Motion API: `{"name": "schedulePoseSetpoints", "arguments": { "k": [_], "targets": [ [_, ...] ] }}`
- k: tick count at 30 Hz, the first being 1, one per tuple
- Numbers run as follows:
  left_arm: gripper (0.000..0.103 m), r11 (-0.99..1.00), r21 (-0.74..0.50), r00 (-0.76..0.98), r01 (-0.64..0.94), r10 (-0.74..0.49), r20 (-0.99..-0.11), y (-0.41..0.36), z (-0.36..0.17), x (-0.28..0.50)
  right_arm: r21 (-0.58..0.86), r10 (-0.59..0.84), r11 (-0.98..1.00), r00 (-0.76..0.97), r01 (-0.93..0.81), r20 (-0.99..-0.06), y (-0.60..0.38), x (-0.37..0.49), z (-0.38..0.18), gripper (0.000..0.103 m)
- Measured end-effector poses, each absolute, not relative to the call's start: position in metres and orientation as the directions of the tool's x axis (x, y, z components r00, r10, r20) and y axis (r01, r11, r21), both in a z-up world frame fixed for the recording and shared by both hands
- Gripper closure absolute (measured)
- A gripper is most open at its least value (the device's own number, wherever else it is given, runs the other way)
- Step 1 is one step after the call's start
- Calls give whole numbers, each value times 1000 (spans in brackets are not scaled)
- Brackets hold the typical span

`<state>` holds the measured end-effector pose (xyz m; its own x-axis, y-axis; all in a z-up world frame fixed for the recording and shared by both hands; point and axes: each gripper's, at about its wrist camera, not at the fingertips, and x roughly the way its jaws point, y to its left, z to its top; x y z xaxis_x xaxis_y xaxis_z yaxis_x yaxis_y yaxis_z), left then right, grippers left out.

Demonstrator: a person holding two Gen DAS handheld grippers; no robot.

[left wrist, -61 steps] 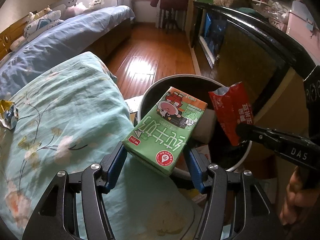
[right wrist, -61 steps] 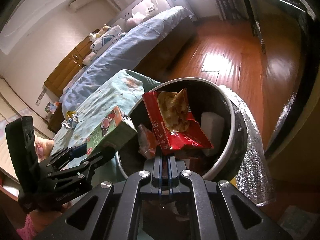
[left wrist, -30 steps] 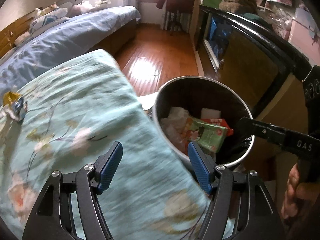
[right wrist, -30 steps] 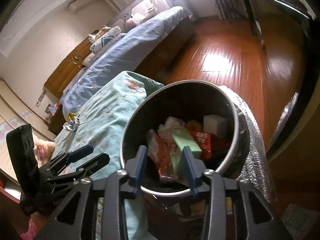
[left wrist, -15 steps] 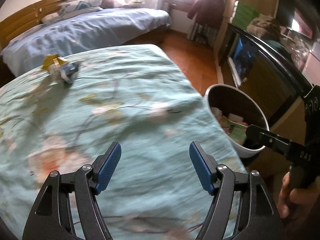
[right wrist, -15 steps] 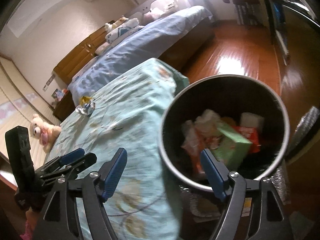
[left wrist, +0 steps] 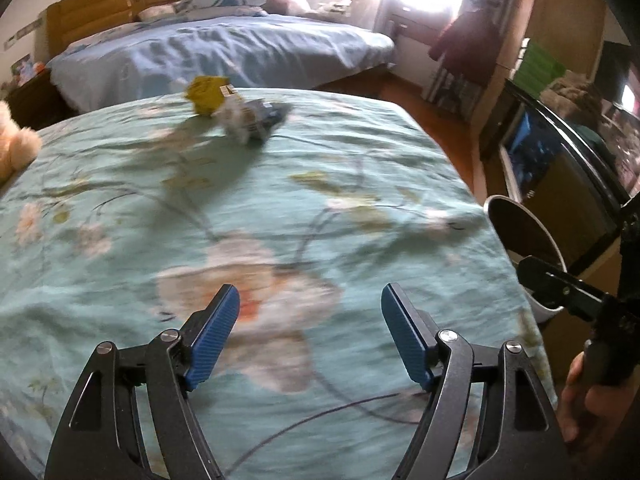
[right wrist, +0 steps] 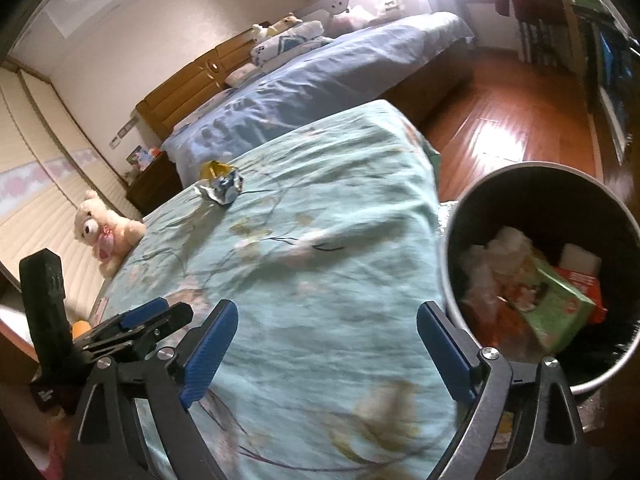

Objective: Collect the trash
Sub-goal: 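Move both open tools back over the bed toward the yellow bag and wrapper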

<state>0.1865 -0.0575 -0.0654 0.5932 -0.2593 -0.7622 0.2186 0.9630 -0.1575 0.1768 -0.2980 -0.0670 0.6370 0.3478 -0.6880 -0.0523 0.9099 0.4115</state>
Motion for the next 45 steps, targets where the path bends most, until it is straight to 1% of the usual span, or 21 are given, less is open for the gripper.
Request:
{"name": "schedulePoseSetpoints", "arguments": {
  "k": [12,19,34,37,39,40,42,45],
  "targets": [
    [28,977,-165,609,132,-211,-764,-12,-67,202,409,386,906,609,-109,-693,-261,204,-71,10],
    [27,978,-185,606,95,-204,-769,9,-69,217,403,404,904,594,-143,-696,-238,227,-71,10],
    [27,984,-174,628,20,-148,-764,51,-65,269,420,436,891,586,-174,-683,-201,303,-75,11],
    [27,985,-170,630,7,-137,-764,56,-66,279,433,448,884,580,-175,-680,-195,316,-77,15],
    [27,985,-170,633,2,-133,-763,59,-67,286,451,460,876,570,-169,-681,-192,327,-80,24],
    [27,986,-169,634,0,-131,-762,59,-67,289,456,464,874,565,-166,-682,-190,332,-82,27],
    [27,986,-169,633,-3,-129,-763,61,-68,296,463,471,870,557,-168,-684,-184,342,-84,35],
    [27,986,-168,628,-3,-129,-768,60,-70,305,462,471,871,555,-168,-686,-178,356,-86,42]
  ]
}}
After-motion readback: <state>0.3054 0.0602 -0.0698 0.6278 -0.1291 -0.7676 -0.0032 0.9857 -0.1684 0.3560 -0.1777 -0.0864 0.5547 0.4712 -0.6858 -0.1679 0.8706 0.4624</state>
